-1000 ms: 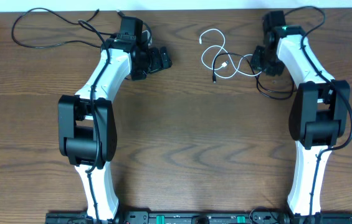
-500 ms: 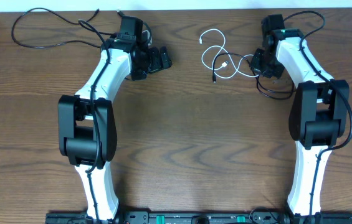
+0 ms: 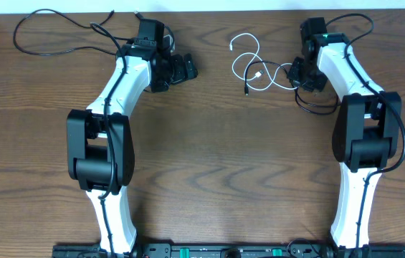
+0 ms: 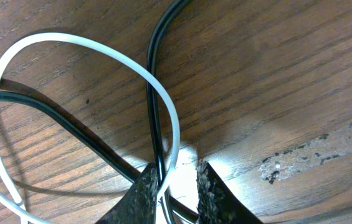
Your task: Untangle cables
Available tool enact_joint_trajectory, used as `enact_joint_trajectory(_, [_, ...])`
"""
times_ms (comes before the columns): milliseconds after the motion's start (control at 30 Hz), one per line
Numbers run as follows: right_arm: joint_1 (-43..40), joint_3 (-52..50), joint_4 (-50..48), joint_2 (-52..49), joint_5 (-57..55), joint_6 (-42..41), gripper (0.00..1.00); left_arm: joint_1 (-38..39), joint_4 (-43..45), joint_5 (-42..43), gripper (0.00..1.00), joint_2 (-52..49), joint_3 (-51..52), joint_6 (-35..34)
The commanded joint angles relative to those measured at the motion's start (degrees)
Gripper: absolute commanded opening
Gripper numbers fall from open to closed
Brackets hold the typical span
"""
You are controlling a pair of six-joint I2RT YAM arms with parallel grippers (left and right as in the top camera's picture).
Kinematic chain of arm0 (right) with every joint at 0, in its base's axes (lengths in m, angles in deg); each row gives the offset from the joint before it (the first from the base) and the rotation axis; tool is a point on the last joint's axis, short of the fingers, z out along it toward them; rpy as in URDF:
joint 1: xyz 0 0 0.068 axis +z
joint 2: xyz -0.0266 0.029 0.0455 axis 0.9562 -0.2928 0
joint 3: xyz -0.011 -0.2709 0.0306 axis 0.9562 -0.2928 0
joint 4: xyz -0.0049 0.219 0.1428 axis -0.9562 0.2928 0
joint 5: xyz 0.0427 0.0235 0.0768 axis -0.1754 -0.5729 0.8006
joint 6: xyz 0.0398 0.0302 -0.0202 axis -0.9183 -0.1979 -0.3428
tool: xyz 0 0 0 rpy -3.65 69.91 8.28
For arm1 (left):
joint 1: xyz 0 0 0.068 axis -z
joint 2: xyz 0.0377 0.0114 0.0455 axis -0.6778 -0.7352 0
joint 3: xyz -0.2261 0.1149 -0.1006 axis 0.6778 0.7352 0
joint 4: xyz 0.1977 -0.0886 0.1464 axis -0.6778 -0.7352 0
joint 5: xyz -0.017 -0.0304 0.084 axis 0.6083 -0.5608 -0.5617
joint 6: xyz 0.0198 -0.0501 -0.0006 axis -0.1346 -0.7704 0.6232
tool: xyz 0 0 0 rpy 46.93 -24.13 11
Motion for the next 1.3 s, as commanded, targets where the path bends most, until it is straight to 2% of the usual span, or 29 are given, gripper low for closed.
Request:
enact_joint_trajectory(0, [0.39,-0.2,0.04,-0.44,-0.76,-0.22,0.18,-0.24,-0.22,-0.59,0.96,-0.33,-0.11,0.5])
enact_joint_trajectory(67, [0.39,-0.22,0.28,-0.44,-0.74,-0.22,0.18,-0.24,-0.22,-0.59,0.96,-0.33,-0.11,0.52])
enact_joint_trajectory(200, [0.42,-0.28,0.44,-0.44,-0.74,-0.24,0.24,-0.24,-0.2,-0.59,0.96,-0.33,-0.11,0.52])
enact_joint_trajectory(400, [0.52,-1.27,-0.26,-0.44,-0.74,-2.86,0.25,-0.24,-0.2,-0.59,0.96,-0.33,-0.11,0.5])
enact_joint_trajectory(733, [0.5,-1.27,-1.68,-0.44,-0.76,-3.85,0.02,-0.24,-0.22,-0.59,0.96,-0.33,-0.11,0.52])
enact_joint_trajectory(967, [-0.31,-0.26,-1.16,1.84,-0.72,-3.85,0.02,-0.24,-0.2,-0.59,0.96,-0.33,-0.11,0.5])
enact_joint_trajectory(1267, [-0.35,0.46,-0.85,14.23,-0.72,-3.37,0.02,-0.24,-0.2,-0.59,0.96,-0.33,-0.11,0.5])
